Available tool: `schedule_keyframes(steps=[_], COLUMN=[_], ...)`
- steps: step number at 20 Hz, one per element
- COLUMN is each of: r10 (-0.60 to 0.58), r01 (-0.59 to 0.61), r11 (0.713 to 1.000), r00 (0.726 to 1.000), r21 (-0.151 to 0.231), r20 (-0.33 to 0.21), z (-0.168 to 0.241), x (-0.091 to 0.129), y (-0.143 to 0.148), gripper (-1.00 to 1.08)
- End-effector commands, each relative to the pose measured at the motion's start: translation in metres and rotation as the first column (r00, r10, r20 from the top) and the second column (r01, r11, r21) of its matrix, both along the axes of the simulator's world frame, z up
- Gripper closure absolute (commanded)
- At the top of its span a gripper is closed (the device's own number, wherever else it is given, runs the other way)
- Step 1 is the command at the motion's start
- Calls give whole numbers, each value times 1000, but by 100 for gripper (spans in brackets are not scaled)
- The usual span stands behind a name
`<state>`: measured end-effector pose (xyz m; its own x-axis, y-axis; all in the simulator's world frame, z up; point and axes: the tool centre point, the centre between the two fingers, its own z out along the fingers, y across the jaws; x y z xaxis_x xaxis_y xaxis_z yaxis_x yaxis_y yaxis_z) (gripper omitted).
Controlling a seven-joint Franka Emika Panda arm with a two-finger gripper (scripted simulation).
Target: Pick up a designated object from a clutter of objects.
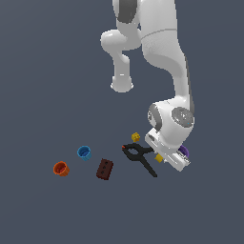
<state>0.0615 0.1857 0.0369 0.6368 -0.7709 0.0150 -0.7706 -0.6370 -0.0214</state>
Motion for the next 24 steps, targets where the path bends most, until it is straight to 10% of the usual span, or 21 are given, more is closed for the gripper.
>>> schedule_keyframes(steps=[1, 24], r10=[0, 5], r01=[0, -5], r11=[1000, 1000], r00=[1000, 1000], r21=[0, 0], r20=[1, -10], z=[4, 129], x=[-1, -72], y=[-2, -65], gripper=[108, 108])
